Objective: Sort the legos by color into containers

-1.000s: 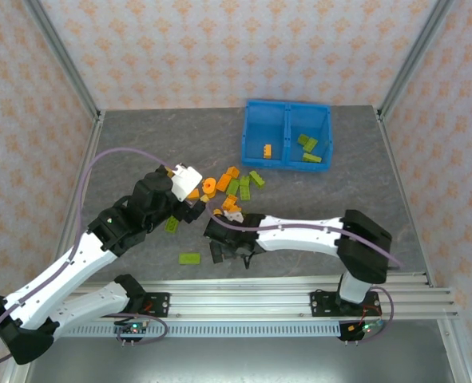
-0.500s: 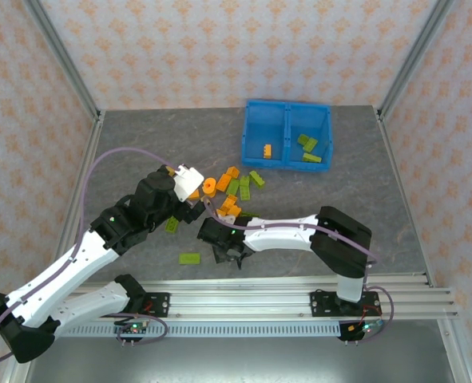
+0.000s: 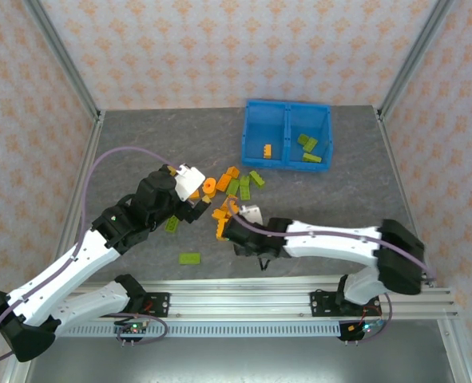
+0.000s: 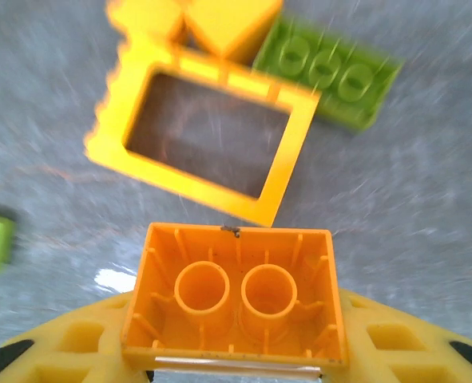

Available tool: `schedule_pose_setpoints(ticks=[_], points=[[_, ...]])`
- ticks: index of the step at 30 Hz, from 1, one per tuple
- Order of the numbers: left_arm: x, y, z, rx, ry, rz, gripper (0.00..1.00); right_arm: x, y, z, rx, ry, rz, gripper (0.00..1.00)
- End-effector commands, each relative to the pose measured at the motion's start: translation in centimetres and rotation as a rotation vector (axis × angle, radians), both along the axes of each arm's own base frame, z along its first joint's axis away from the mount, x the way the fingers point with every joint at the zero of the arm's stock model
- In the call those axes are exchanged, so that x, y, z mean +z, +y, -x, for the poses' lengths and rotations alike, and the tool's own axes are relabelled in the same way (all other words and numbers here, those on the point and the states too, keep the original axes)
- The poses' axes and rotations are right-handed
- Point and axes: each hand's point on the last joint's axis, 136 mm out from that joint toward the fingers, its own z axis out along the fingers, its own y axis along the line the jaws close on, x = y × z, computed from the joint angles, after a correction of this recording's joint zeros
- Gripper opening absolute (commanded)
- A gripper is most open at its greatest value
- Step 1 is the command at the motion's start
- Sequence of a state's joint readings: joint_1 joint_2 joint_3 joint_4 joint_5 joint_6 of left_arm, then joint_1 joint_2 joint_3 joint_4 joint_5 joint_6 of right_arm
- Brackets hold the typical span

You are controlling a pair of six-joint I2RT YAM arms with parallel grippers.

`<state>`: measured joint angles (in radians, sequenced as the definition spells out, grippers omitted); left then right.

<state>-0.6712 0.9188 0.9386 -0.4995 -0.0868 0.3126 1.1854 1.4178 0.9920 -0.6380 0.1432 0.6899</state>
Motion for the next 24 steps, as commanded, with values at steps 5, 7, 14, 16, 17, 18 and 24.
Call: schedule_pose_setpoints(ticks=[5,7,14,16,17,18,24], points=[[0.9,0.0,-0.1,0.004,-0.033,0.04,1.0,10.1,-3.6,-8.5,-0.177,-0.282,-0.034,0.45],[0.9,0.0,0.0,0.002,-0.035,0.04,1.0,11.7,-3.6,-11.6,-0.21,-0.298,-0.058,0.45],[0.4,0.1,0.0,0.001,-0.024,0.021,1.0,11.8,-3.5,-22.2,-0.33,-0.27,-0.026,0.43],[0.4,0.1,-0.1,0.004,-0.024,0.023,1.0,10.5,-3.4,-25.1,-0.362,-0.244,-0.024,0.43],[0.5,0.2,-0.1,0.006,-0.028,0.023,1.0,9.8,-3.4,-26.3,-0.378,-0.233,-0.026,0.43],[0.6,0.3,0.0,0.013,-0.031,0.026,1.0,9.0,-3.3,-27.6,-0.392,-0.222,-0.029,0.43],[1.0,0.7,0.2,0.026,-0.05,0.04,1.0,5.0,-3.7,-33.1,-0.443,-0.146,0.012,0.42]])
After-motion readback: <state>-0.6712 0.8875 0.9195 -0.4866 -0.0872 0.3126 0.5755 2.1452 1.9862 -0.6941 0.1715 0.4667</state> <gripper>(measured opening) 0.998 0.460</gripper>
